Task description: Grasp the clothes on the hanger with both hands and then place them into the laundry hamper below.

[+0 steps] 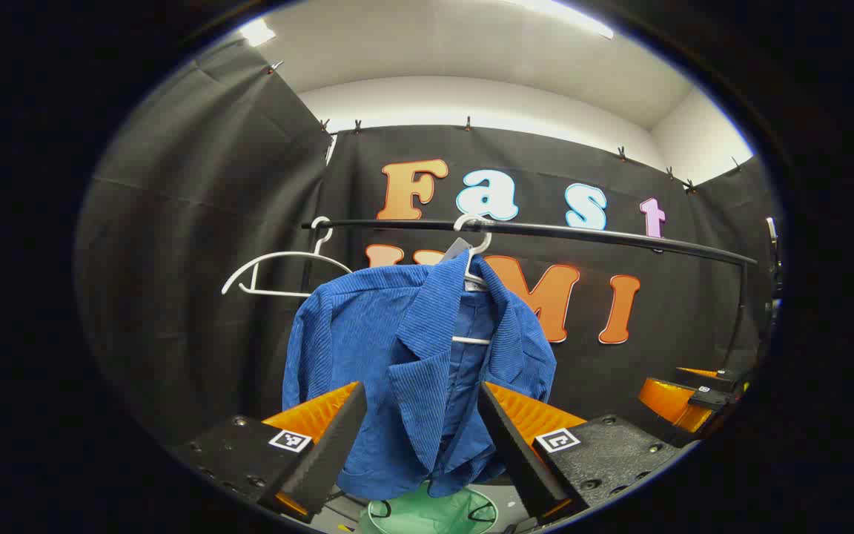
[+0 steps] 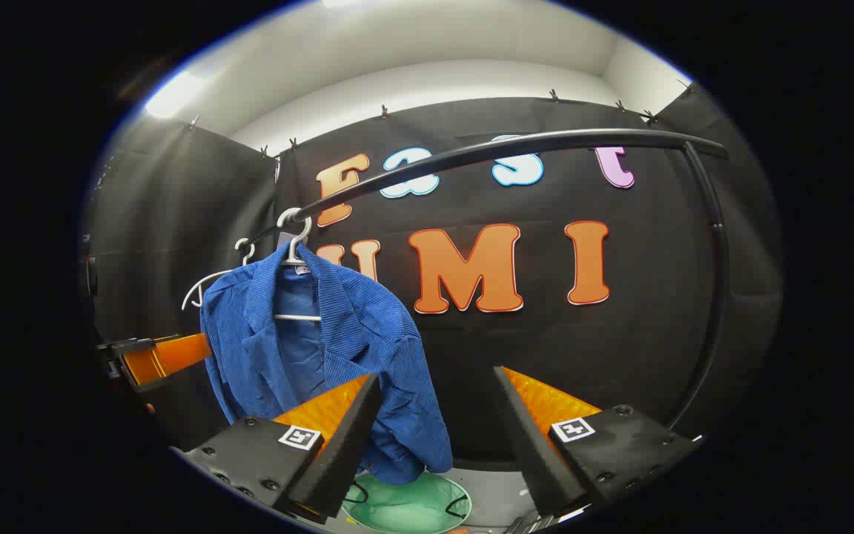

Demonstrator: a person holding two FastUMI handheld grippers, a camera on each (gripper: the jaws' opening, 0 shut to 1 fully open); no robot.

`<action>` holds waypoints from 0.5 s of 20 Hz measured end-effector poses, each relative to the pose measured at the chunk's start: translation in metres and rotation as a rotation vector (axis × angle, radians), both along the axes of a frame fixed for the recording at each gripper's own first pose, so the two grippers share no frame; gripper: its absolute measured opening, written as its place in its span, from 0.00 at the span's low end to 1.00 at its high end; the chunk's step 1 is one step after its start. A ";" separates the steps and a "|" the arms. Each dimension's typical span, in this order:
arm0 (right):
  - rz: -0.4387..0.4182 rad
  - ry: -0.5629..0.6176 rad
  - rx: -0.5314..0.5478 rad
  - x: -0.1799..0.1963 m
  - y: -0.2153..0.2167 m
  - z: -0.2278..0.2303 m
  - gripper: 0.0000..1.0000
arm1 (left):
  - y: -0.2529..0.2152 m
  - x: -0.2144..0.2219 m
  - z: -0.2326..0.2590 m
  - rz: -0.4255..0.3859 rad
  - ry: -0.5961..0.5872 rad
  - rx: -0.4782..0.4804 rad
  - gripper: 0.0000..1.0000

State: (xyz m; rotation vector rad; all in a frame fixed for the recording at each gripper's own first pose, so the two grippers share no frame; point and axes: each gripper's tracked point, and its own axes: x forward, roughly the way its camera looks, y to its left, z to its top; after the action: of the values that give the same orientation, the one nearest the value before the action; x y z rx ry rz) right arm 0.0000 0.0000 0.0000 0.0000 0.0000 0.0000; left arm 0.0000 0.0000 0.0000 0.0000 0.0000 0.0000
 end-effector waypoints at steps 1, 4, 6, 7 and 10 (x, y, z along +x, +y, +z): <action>-0.007 0.001 0.003 0.001 0.001 -0.001 1.00 | 0.001 0.000 -0.002 -0.008 0.006 0.000 0.92; -0.040 0.005 0.002 0.005 0.004 -0.003 0.98 | 0.008 0.007 -0.001 -0.026 0.015 0.002 0.92; -0.073 -0.002 0.003 0.007 0.008 -0.003 0.98 | 0.008 0.015 0.001 -0.056 0.009 0.002 0.92; -0.086 -0.010 0.003 0.007 0.011 -0.002 0.98 | 0.008 0.020 0.001 -0.070 0.011 0.003 0.95; -0.116 -0.015 -0.006 0.011 0.023 -0.004 0.97 | 0.011 0.031 -0.005 -0.111 0.026 0.007 0.95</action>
State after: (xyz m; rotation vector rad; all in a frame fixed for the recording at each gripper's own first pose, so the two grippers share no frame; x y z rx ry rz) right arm 0.0112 0.0228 -0.0036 -0.0056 -0.0152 -0.1156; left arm 0.0310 0.0115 -0.0054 0.0067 0.0260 -0.1106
